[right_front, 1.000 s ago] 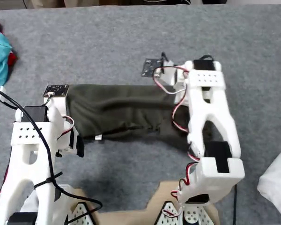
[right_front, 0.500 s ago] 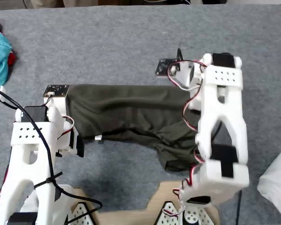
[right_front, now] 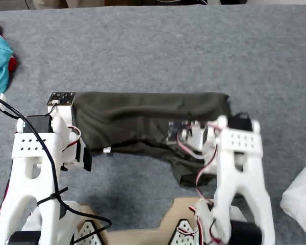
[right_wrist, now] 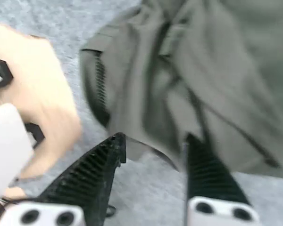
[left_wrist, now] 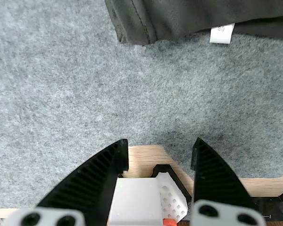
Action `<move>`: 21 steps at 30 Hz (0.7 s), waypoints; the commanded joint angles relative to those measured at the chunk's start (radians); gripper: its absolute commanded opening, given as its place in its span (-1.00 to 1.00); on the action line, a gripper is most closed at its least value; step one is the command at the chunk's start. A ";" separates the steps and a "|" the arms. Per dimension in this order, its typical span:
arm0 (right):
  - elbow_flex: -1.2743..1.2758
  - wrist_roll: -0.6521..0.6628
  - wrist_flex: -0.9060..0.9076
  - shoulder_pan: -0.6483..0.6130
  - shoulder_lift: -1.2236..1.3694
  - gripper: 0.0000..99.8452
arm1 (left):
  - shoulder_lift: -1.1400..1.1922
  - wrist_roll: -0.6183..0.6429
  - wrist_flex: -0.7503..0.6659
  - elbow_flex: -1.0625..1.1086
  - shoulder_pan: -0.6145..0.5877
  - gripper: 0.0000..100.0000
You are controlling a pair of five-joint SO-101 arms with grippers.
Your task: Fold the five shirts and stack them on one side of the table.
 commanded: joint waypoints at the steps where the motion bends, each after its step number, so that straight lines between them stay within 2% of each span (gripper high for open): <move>1: 0.133 0.012 -0.089 0.008 -0.061 -0.39 | -0.022 -0.015 0.005 -0.012 0.012 -0.55; 9: 0.298 0.012 -0.321 0.016 -0.024 -0.39 | -0.022 -0.015 0.005 -0.015 0.012 -0.55; 12: 0.282 0.009 -0.334 0.033 0.008 -0.42 | -0.022 -0.015 0.008 -0.015 0.023 -0.55; 21: 0.160 0.009 -0.422 0.165 0.035 -0.89 | -0.022 -0.011 0.011 -0.009 0.054 -0.55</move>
